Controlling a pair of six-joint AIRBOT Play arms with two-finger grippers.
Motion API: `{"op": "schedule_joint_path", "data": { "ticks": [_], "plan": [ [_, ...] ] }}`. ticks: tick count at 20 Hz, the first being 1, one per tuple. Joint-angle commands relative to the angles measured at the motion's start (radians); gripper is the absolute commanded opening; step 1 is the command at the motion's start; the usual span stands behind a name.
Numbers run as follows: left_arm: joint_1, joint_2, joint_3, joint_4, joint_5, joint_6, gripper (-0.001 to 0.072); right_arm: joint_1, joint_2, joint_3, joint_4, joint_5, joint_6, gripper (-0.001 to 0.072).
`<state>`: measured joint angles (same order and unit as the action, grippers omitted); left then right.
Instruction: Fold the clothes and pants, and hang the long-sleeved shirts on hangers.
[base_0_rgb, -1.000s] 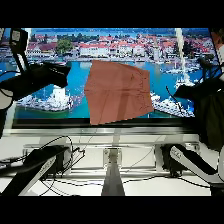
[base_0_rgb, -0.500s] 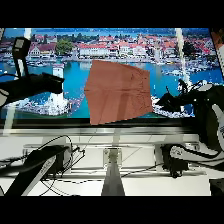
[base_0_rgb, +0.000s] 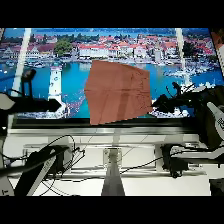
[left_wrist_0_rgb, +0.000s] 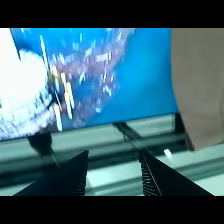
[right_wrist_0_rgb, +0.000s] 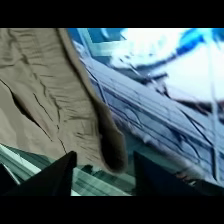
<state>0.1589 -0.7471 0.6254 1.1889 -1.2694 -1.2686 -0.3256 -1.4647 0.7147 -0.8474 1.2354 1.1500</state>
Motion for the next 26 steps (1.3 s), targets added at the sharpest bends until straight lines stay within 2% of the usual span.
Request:
{"op": "schedule_joint_path", "data": {
  "ticks": [1,4,5,6,7,11,14,18,21,26],
  "plan": [
    [0.019,-0.044,-0.159,-0.112,0.024,0.006,0.0375,0.071,-0.008,0.000,0.002,-0.049,-0.031,0.0313],
    [0.018,-0.120,-0.214,-0.335,0.114,0.095,0.0376,0.110,-0.008,0.012,0.003,-0.052,-0.053,0.0294],
    [0.016,-0.149,-0.216,-0.386,0.130,0.124,0.0376,0.115,-0.007,0.012,0.005,-0.042,-0.053,0.0155],
    [0.013,-0.180,-0.216,-0.427,0.138,0.163,0.0377,0.116,-0.007,0.011,0.006,-0.036,-0.053,0.0060],
    [0.010,-0.215,-0.216,-0.443,0.144,0.193,0.0377,0.115,-0.007,0.011,0.005,-0.026,-0.054,0.0022],
    [-0.003,-0.351,-0.216,-0.442,0.144,0.218,0.0376,0.116,-0.007,0.011,0.007,-0.004,-0.071,0.0022],
    [-0.052,-0.432,-0.216,-0.442,0.144,0.291,0.0377,0.116,-0.007,0.011,0.022,-0.004,-0.071,0.0022],
    [-0.113,-0.493,-0.216,-0.446,0.144,0.340,0.0377,0.116,-0.006,0.011,0.069,-0.006,-0.071,0.0022],
    [-0.166,-0.521,-0.216,-0.517,0.151,0.397,0.0376,0.116,-0.006,0.011,0.072,-0.009,-0.071,0.0022],
    [-0.228,-0.578,-0.215,-0.592,0.280,0.414,0.0375,0.180,-0.006,0.011,0.069,-0.016,-0.072,0.0022]
  ]
}}
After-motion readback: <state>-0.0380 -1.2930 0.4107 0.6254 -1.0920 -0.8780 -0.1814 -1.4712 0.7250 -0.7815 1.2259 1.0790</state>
